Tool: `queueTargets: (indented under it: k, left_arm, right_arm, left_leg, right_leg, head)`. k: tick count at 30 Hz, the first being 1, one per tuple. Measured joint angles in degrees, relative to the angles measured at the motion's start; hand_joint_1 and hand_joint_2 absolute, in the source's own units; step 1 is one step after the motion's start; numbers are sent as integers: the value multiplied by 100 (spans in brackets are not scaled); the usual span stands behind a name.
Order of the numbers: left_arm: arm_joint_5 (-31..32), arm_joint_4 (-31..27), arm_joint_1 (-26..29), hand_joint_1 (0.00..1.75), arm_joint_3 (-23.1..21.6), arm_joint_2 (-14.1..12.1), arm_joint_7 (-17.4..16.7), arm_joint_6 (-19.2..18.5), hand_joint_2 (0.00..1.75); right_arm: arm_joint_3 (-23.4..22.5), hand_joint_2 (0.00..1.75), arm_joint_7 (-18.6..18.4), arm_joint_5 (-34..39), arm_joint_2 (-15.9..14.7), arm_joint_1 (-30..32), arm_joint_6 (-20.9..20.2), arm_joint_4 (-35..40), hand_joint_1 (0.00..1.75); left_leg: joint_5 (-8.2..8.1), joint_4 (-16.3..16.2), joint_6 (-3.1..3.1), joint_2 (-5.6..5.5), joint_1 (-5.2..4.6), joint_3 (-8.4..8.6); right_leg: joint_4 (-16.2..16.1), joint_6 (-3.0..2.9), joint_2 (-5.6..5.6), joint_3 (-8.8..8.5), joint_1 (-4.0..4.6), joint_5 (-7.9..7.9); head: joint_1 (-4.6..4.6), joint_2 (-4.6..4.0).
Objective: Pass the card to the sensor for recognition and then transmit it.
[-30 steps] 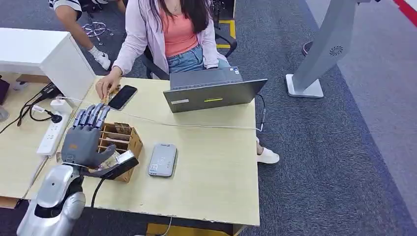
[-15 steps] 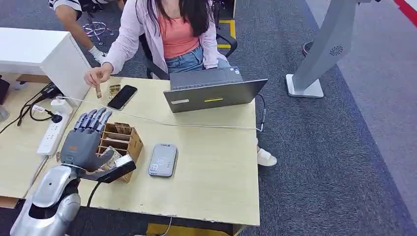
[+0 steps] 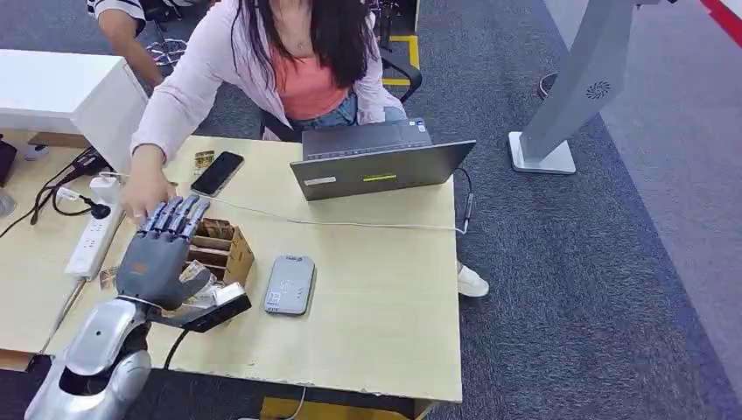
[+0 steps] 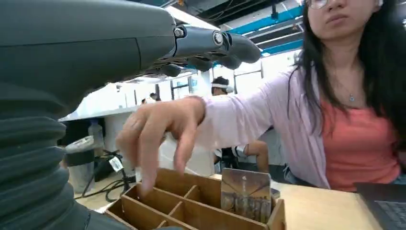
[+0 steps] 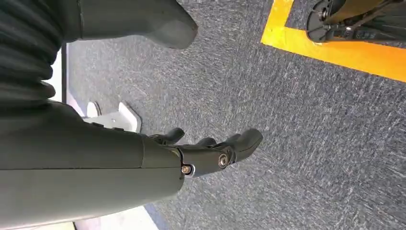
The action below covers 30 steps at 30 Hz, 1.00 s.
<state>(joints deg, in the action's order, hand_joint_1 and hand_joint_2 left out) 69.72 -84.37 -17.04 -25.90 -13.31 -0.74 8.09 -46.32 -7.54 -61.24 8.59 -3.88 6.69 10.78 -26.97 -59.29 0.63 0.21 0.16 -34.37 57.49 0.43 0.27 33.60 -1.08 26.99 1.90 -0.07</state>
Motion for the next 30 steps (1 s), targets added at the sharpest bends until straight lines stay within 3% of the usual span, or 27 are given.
queueTargets:
  k: [10,30]
  left_arm:
    - [72,-463,221,0,-175,-87,7,55,175]
    - [85,-548,283,0,-284,-190,15,-24,175]
  right_arm:
    - [-41,175,39,-18,0,0,35,0,0]
    - [-44,175,52,-37,0,-1,35,0,0]
  left_leg:
    - [0,0,0,0,0,0]
    - [0,0,0,0,0,0]
  right_leg:
    - [0,1,-1,0,0,1]
    - [0,1,-2,-1,0,0]
  head:
    - [0,0]
    - [0,0]
